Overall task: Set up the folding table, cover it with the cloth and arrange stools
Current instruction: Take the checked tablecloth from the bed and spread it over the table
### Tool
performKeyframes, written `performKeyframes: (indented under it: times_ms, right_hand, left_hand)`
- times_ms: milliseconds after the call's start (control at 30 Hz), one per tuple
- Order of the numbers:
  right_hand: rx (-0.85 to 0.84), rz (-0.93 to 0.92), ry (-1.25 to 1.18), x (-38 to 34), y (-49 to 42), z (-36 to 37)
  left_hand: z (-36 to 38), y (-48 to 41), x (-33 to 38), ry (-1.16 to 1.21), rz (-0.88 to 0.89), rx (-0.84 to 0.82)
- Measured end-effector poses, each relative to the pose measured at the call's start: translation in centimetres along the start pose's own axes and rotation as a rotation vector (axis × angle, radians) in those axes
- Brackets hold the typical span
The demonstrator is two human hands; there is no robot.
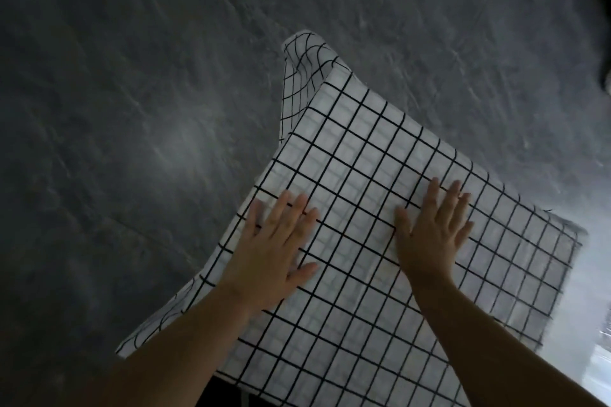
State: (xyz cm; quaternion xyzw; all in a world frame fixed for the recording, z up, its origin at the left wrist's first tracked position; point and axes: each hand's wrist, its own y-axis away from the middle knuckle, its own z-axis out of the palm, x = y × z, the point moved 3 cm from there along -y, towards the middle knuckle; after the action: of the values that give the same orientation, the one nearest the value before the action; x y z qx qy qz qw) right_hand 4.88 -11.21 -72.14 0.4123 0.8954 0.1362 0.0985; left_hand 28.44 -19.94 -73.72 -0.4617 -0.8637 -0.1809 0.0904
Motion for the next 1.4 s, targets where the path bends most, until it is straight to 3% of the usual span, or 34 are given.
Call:
performKeyframes:
  times_ms: [100, 367, 600, 767, 933, 1100, 1233, 1400]
  right_hand:
    - [-0.017, 0.054, -0.024, 2.3, 0.5, 1.4]
    - [0.047, 0.012, -0.1, 3.0, 0.5, 1.9]
    - [0.056, -0.09, -0.013, 10.6, -6.5, -2.2]
    - [-0.012, 0.061, -0.039, 13.5, -8.9, -2.5]
    - [0.2, -0.07, -0.128, 14.4, -7.7, -3.1]
    - [0.234, -0.04, -0.083, 19.5, -6.8, -3.1]
    - [0.228, 0.122, -0.198, 24.5, -6.6, -2.9]
    - [0.218, 0.14, -0.273, 27.4, -7.1, -2.2]
  left_hand:
    - [0.8, -0.9, 1.4, -0.034, 0.075, -0.047]
    - [1.2, -0.8, 1.3, -0.097, 0.065, -0.085]
    - [1.3, -0.9, 1.7, -0.146, 0.08, -0.072]
    - [0.3, -1.7, 3.0, -0.136, 0.058, -0.043]
    - [-0.7, -7.9, 9.6, -0.137, 0.263, 0.009]
    - [2.1, -12.2, 15.2, -0.17, 0.32, -0.079]
    - [3.5, -12.5, 15.4, -0.2, 0.285, -0.084]
    - [3.3, -12.8, 15.7, -0.207, 0.303, -0.086]
